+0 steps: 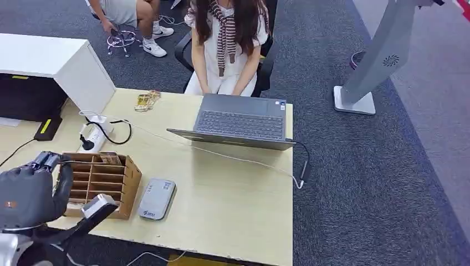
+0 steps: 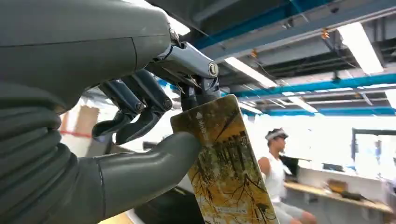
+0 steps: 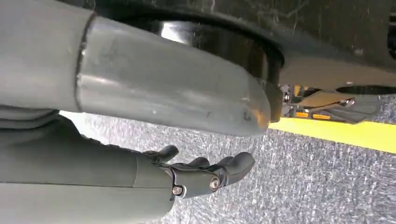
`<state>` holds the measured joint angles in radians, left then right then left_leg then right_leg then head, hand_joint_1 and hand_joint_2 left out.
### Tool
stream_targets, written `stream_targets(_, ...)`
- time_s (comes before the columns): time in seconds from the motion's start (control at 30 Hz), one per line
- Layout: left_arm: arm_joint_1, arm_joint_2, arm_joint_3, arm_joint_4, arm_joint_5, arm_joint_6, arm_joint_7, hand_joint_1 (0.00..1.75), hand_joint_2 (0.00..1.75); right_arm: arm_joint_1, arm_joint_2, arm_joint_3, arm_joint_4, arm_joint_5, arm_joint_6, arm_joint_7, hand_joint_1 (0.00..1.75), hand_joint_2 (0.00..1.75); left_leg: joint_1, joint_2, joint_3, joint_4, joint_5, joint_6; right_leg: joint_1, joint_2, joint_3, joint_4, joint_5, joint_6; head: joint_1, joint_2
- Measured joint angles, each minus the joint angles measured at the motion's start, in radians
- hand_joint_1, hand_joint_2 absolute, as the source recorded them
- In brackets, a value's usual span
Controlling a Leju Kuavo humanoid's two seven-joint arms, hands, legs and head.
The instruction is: Pass the card to the sensor for recognition and then transmit it.
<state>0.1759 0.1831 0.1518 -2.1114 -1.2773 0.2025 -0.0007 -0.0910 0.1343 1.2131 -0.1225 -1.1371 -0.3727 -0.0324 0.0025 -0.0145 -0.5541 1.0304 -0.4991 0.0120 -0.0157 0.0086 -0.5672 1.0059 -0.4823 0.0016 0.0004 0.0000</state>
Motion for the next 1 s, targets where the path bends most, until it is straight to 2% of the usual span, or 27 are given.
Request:
stream_targets(0.1,-0.167,0.018,-0.023,0.136,-0.131,-0.031,0.076,1.75,1.75,-0.006,0.000,0.025,-0.001,0.039,0.016,0.011,0.00,0.00,0.000,-0.002,-0.001,0.000,0.003,-0.001,0.000,-0.002,0.001,0.000,0.003,-0.001,0.000,0.000)
stream_targets(0.2,-0.317,0.037,-0.047,0.290,-0.209,-0.035,0.106,1.75,1.75,-0.010,0.001,0.046,-0.001,0.056,0.029,0.023,0.00,0.00,0.000,-0.001,-0.002,0.000,0.007,-0.002,0.000,-0.001,0.000,0.001,0.006,-0.003,0.000,0.000)
stream_targets(0.33,-0.492,0.060,-0.097,0.502,-0.231,-0.076,0.154,1.75,1.75,-0.014,0.000,0.076,-0.001,0.071,0.036,0.041,0.00,0.00,0.001,0.000,-0.003,0.000,0.008,-0.002,0.000,0.000,-0.001,0.001,0.008,-0.002,0.000,0.000)
stream_targets(0.43,-0.583,0.074,-0.136,0.612,-0.232,-0.089,0.180,1.75,1.75,-0.015,0.000,0.092,-0.001,0.073,0.039,0.043,0.00,0.00,0.000,0.001,-0.003,0.000,0.008,-0.002,0.000,0.001,-0.002,0.001,0.009,-0.002,0.000,0.000)
stream_targets(0.63,-0.657,0.078,-0.219,0.726,-0.232,-0.089,0.219,1.75,1.75,-0.016,0.000,0.110,-0.001,0.073,0.045,0.040,0.00,0.00,0.000,0.002,-0.004,0.000,0.008,-0.002,0.000,0.003,-0.003,0.001,0.009,-0.002,0.000,0.000)
stream_targets(1.0,-0.666,0.078,-0.265,0.769,-0.232,-0.089,0.228,1.75,1.75,-0.017,0.000,0.115,-0.001,0.072,0.046,0.040,0.00,0.00,0.000,0.003,-0.006,0.000,0.008,-0.002,0.000,0.004,-0.005,0.001,0.009,-0.002,0.000,0.000)
